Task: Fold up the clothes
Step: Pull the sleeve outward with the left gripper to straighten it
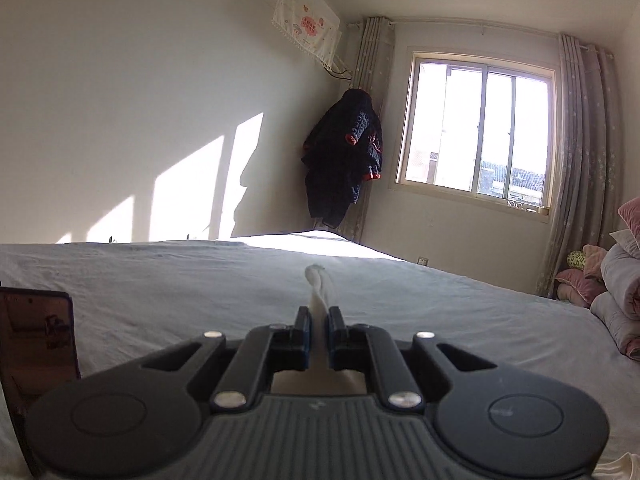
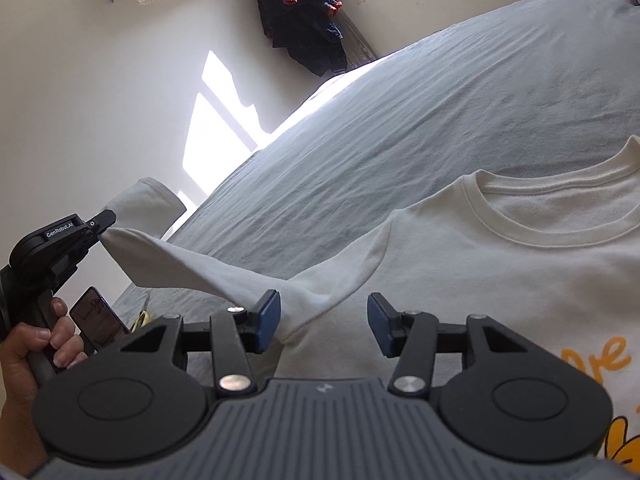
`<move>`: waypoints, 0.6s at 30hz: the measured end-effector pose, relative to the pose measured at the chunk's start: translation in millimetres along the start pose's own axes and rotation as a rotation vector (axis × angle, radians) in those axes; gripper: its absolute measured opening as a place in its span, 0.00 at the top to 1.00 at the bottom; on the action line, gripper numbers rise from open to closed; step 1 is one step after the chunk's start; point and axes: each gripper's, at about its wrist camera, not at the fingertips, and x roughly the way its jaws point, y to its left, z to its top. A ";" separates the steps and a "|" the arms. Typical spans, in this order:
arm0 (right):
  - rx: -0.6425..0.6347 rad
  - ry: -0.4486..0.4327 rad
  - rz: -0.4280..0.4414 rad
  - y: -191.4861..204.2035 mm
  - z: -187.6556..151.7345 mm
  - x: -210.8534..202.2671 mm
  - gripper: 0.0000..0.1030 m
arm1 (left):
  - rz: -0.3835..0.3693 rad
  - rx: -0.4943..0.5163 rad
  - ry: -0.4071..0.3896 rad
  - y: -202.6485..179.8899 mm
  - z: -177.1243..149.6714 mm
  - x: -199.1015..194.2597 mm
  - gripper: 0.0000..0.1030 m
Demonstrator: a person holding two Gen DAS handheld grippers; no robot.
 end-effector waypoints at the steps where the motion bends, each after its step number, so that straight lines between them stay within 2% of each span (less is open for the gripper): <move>1: -0.004 0.008 -0.004 0.6 -2.0 1.8 0.49 | 0.010 0.003 0.017 4.5 -2.9 1.0 0.91; 4: -0.008 0.022 -0.008 0.8 -6.4 4.5 0.49 | 0.071 0.046 0.094 16.1 -12.6 -5.9 0.90; 7: -0.007 0.028 -0.012 -0.1 -7.6 5.3 0.49 | 0.173 0.113 0.197 27.0 -20.7 -16.7 0.90; 10: -0.008 0.033 -0.018 -0.1 -8.3 7.4 0.49 | 0.239 0.167 0.379 40.8 -30.8 -21.8 0.90; 13: -0.015 0.040 -0.021 2.1 -9.4 9.1 0.49 | 0.222 0.179 0.565 55.1 -44.7 -27.5 0.90; 15: -0.020 0.042 -0.024 2.6 -10.2 9.2 0.49 | 0.188 0.134 0.634 65.5 -47.0 -31.9 0.89; 17: -0.022 0.043 -0.026 2.6 -10.7 9.2 0.49 | 0.150 0.080 0.669 73.2 -44.2 -36.0 0.79; 18: -0.021 0.043 -0.026 2.5 -10.8 9.3 0.49 | 0.129 0.061 0.660 73.1 -38.5 -35.8 0.63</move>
